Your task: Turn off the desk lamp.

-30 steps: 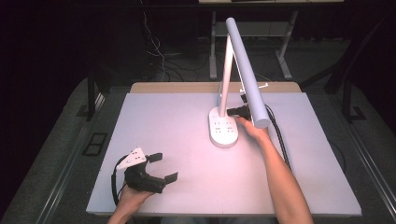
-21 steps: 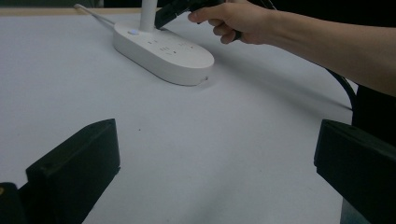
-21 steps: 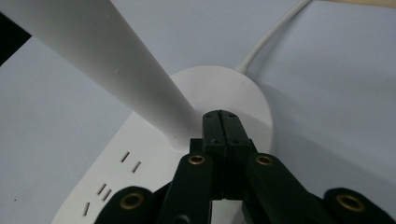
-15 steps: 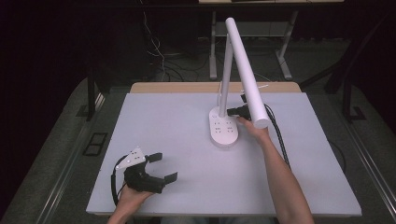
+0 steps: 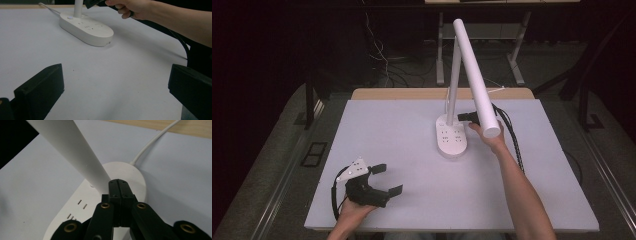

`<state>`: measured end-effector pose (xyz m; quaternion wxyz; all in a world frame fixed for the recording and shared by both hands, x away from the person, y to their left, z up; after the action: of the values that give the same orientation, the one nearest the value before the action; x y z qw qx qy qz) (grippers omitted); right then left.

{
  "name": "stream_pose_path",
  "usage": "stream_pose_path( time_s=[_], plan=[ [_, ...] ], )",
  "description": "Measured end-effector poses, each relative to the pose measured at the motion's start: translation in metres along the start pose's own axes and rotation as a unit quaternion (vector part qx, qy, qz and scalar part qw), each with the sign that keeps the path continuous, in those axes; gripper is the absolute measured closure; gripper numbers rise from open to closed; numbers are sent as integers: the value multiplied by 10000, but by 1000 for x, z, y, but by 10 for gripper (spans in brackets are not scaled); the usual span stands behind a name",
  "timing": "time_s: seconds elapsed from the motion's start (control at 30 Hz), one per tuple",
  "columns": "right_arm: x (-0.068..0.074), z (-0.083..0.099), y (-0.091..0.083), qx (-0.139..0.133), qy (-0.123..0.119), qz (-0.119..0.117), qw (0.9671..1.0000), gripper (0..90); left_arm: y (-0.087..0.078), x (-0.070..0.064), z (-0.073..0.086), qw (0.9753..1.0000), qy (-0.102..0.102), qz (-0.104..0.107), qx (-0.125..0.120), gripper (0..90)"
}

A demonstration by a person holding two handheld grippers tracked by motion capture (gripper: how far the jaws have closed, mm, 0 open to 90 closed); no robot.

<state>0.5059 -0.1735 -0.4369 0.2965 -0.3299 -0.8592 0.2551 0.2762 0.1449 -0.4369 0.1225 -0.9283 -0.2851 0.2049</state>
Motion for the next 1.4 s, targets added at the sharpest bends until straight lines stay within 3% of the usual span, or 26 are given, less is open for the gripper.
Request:
stream_pose_path(
  time_s=[0.4, 0.53, 0.57, 0.8, 0.97, 1.07, 1.27, 1.37, 1.4],
  plan=[
    [13, 2, -34, -156, -261, -40, 9995, 900, 1, -1, 0, 10000, 1, -7, 2, 0],
    [17, 8, -47, -168, -235, -75, 9996, 898, 1, -1, 0, 10000, 3, -14, -7, 0],
    [18, 9, -50, -187, -258, -80, 9995, 853, 1, -1, 0, 10000, -2, -16, -7, 0],
    [25, 16, -70, -246, -220, -118, 9994, 775, 1, -1, -1, 10000, 0, -29, -15, 0],
    [33, 25, -85, -330, -233, -97, 9991, 669, 1, 0, -1, 10000, -6, -28, -14, 0],
    [37, 32, -92, -408, -256, -77, 9988, 561, 1, -1, -1, 10000, -4, -30, -16, 0],
    [49, 48, -104, -376, -446, 143, 9982, 274, 2, -2, -1, 10000, 14, -20, -15, 0],
    [57, 54, -107, -331, -496, 69, 9982, 115, 2, -2, -1, 10000, 18, -23, -12, 0],
    [59, 57, -109, -325, -488, 47, 9983, 106, 2, -2, -1, 10000, 20, -26, -16, 0]
  ],
)
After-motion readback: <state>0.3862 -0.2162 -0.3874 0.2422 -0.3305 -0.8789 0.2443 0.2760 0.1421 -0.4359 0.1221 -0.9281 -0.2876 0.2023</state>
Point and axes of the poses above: each handheld gripper's, and its own axes: y roughly forward along the jaws, z roughly out of its underside, x roughly to its left, the point moved 5 cm from there along y, roughly forward along the jaws, and after that the axes turned 3 degrees about -y, right-handed, at the moved point
